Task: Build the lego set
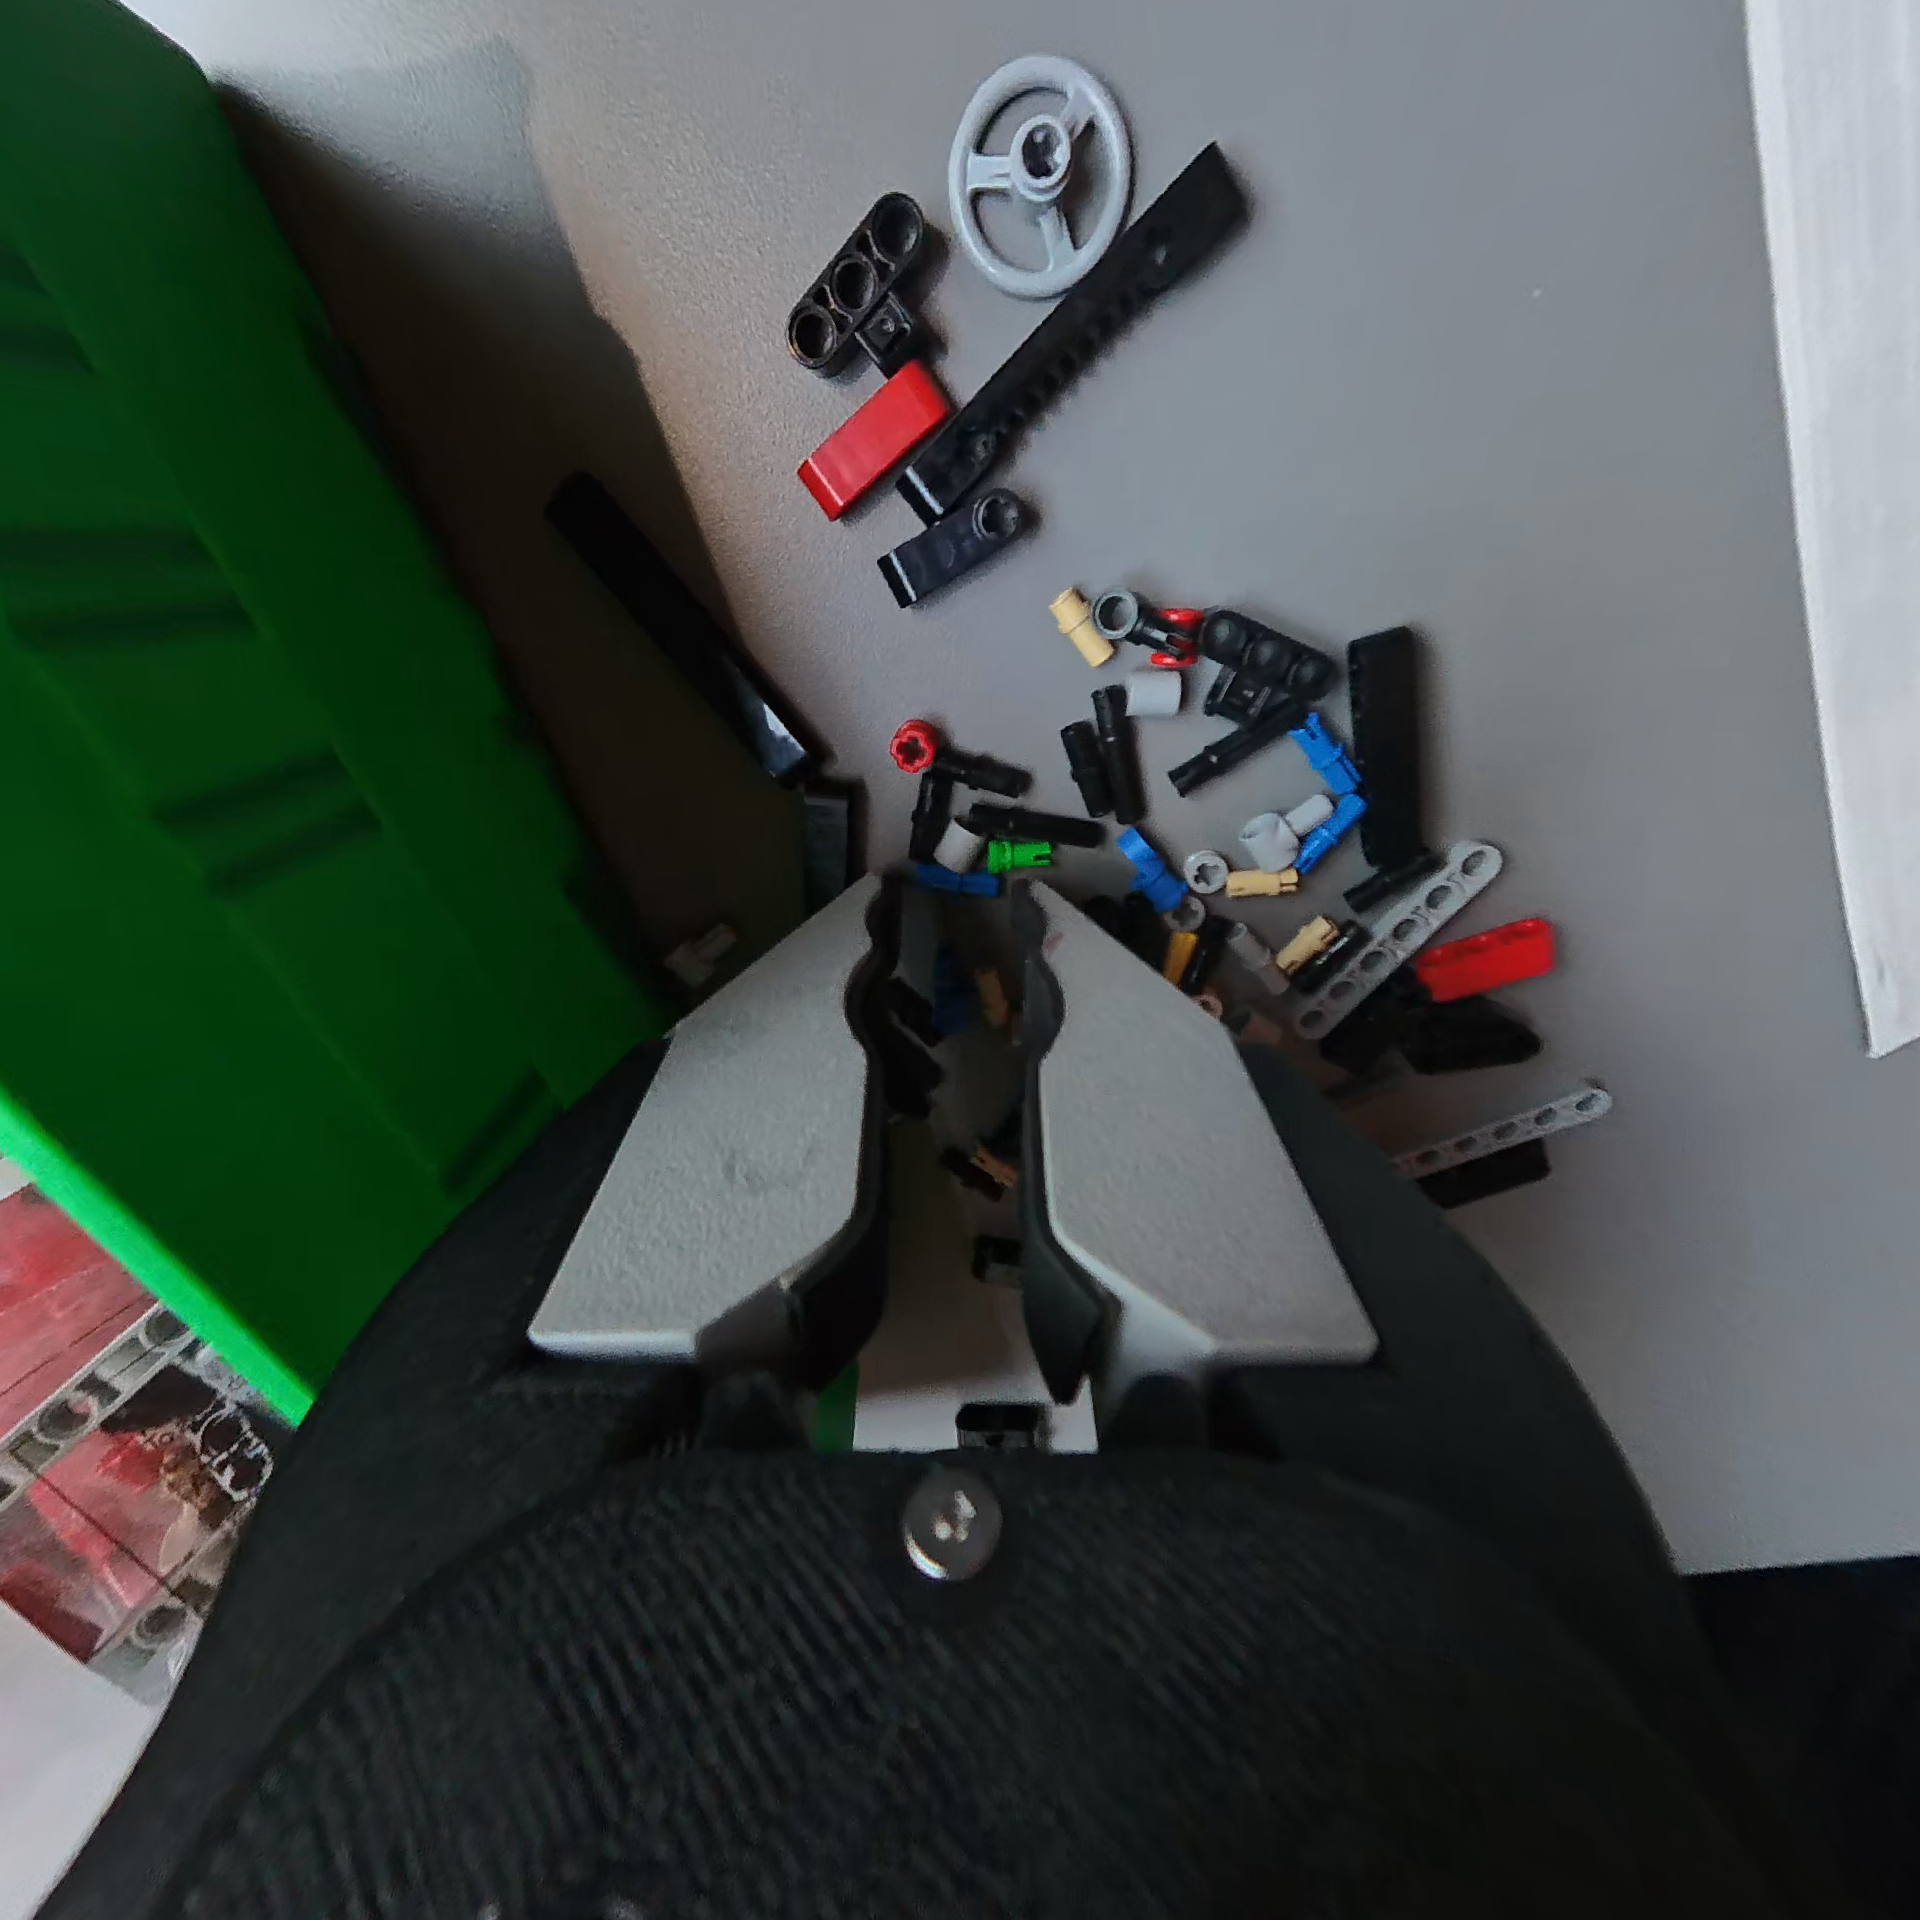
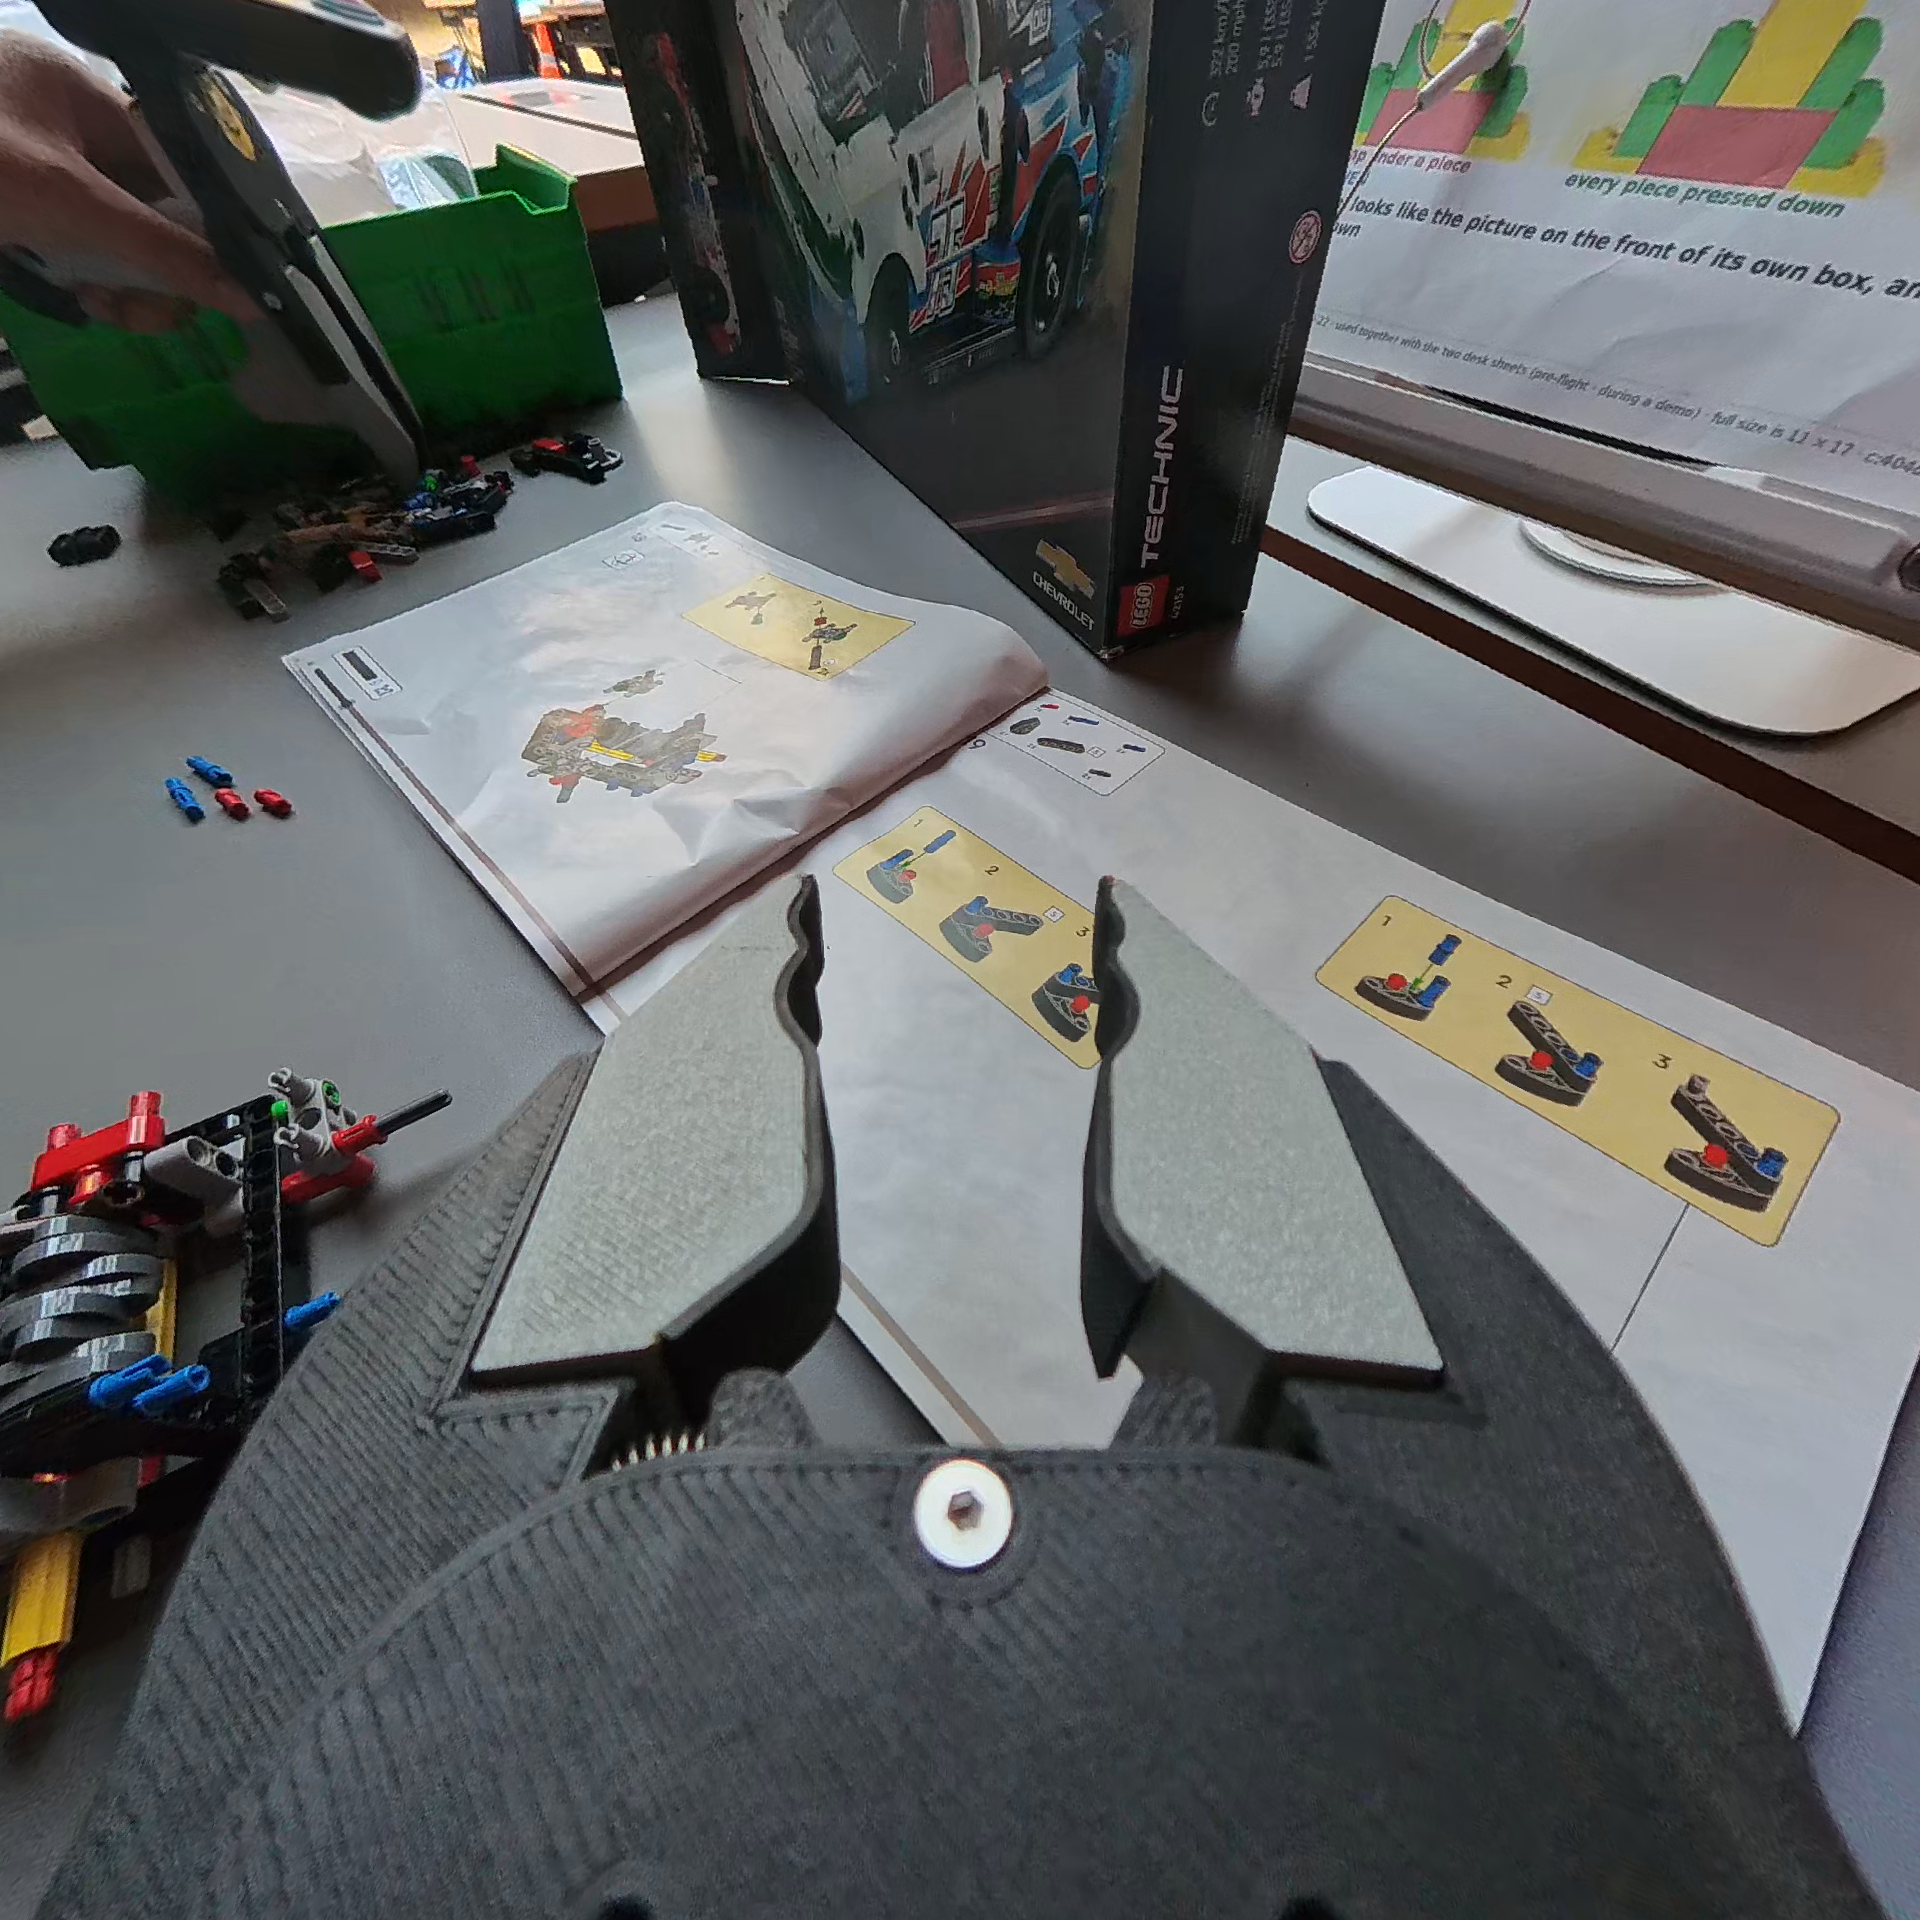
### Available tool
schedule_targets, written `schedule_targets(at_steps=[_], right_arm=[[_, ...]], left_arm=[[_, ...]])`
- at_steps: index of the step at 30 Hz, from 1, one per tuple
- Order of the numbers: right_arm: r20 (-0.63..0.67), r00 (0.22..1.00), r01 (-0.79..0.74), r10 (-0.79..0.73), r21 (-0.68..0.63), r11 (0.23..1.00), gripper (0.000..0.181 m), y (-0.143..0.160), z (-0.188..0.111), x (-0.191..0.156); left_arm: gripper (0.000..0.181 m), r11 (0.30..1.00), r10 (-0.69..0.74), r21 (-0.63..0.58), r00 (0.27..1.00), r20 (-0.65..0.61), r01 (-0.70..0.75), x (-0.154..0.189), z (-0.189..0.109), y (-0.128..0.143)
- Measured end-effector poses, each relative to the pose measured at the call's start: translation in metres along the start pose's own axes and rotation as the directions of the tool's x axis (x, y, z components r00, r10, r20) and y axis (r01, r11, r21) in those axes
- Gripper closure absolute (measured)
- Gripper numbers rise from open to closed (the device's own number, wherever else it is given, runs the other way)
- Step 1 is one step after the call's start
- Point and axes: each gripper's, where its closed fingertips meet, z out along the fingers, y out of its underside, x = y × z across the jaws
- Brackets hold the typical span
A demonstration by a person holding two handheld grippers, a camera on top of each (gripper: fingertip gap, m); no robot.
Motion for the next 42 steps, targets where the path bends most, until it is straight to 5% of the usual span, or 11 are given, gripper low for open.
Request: schedule_targets(at_steps=[16,24,31,38,42], right_arm=[[0.005,1.000,0.000,0.000,-0.003,1.000,0.133,0.000,0.000,-0.001],[0.006,1.000,0.002,-0.002,-0.008,1.000,0.133,0.001,0.001,-0.001],[0.004,1.000,0.003,-0.002,-0.007,1.000,0.134,0.001,0.000,-0.001],[0.006,1.000,0.009,-0.009,-0.009,1.000,0.134,0.000,0.001,-0.002],[0.007,1.000,0.009,-0.009,-0.006,1.000,0.134,0.000,0.001,-0.002]], left_arm=[[0.166,0.999,0.022,-0.025,0.999,0.046,-0.021,-0.003,-0.003,0.005],[0.167,0.995,0.090,0.048,0.995,0.050,-0.092,0.022,-0.033,0.000],[0.167,0.938,0.316,0.154,0.949,-0.008,-0.311,0.120,-0.057,-0.005],[0.167,0.807,0.577,0.255,0.803,-0.149,-0.532,0.261,-0.056,0.011],[0.167,0.740,0.666,0.261,0.727,-0.165,-0.619,0.312,-0.041,0.024]])
